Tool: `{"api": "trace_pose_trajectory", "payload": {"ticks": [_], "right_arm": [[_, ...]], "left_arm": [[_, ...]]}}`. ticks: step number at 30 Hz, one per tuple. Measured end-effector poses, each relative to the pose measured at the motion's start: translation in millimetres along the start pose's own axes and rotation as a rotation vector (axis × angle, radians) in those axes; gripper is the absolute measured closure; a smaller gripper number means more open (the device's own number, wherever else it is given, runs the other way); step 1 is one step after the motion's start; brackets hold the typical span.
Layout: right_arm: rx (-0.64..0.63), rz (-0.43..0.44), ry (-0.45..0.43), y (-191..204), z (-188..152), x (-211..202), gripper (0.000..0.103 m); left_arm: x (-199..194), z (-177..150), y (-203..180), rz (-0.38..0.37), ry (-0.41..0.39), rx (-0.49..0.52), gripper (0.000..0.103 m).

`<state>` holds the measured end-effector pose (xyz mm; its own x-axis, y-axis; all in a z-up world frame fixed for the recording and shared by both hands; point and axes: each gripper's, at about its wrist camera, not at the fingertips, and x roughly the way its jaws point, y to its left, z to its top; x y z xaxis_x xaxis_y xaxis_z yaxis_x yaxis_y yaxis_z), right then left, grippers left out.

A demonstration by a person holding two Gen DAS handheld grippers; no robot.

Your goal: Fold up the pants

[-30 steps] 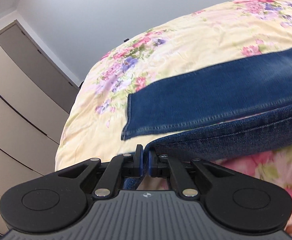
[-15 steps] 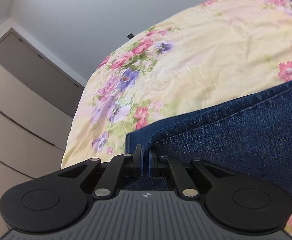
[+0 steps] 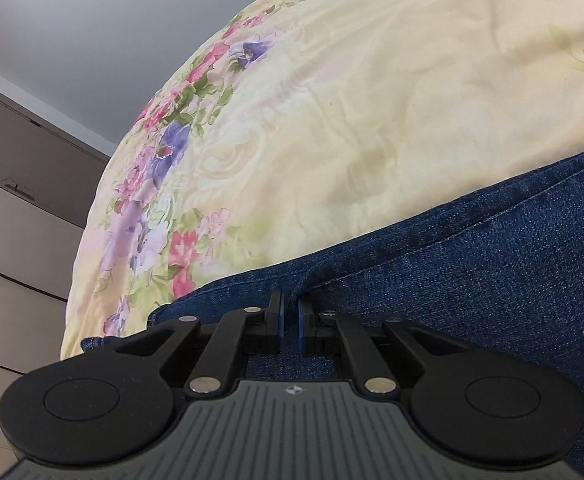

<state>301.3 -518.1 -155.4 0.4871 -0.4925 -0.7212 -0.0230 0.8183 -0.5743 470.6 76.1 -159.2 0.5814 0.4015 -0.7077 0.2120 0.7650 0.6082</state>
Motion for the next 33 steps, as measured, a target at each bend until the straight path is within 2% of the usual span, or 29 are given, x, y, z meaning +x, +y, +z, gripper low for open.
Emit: {"api": "trace_pose_trajectory", "payload": {"ticks": [3, 6, 9, 10, 11, 13, 15, 19, 23, 27, 30, 33], "right_arm": [[-0.008, -0.007, -0.001, 1.5, -0.8, -0.5, 0.102], [-0.01, -0.013, -0.001, 0.1, -1.0, -4.2, 0.102], [-0.019, -0.026, 0.007, 2.9, 0.0, -4.9, 0.102], [-0.024, -0.032, 0.01, 3.6, 0.4, -5.6, 0.102], [-0.025, -0.035, 0.013, 3.8, 0.8, -6.1, 0.102], [-0.026, -0.04, 0.02, 4.4, 1.8, -6.4, 0.102], [-0.027, -0.048, 0.025, 5.2, 2.4, -7.3, 0.102], [0.002, -0.075, 0.015, 2.3, 1.6, -16.2, 0.092], [0.044, -0.095, -0.021, -5.7, -2.0, -34.4, 0.067], [0.111, -0.081, -0.036, -10.0, -10.1, -63.6, 0.065], [0.137, -0.033, -0.032, -4.1, -20.8, -86.8, 0.065], [0.187, 0.027, 0.0, 5.6, -33.9, -105.8, 0.065]], "left_arm": [[-1.0, -0.2, 4.7, -0.019, -0.028, -0.018, 0.097], [-1.9, -0.6, 8.2, -0.052, -0.03, 0.015, 0.097], [-4.3, 2.2, 32.0, -0.072, -0.032, -0.058, 0.066], [-8.6, 2.8, 41.4, -0.057, -0.052, -0.081, 0.046], [-14.4, 2.9, 50.1, -0.026, -0.082, -0.092, 0.041], [-23.7, 3.6, 70.0, 0.034, -0.104, -0.106, 0.041], [-29.4, -0.7, 95.1, 0.037, -0.093, -0.162, 0.041], [-39.5, -31.3, 144.8, -0.016, -0.087, -0.333, 0.041], [-32.1, -71.5, 170.6, -0.056, -0.038, -0.478, 0.041], [-19.5, -114.2, 178.9, -0.133, 0.012, -0.612, 0.041], [-23.4, -138.0, 175.4, -0.159, 0.009, -0.639, 0.041], [-36.7, -149.4, 165.6, -0.146, -0.02, -0.58, 0.041]]}}
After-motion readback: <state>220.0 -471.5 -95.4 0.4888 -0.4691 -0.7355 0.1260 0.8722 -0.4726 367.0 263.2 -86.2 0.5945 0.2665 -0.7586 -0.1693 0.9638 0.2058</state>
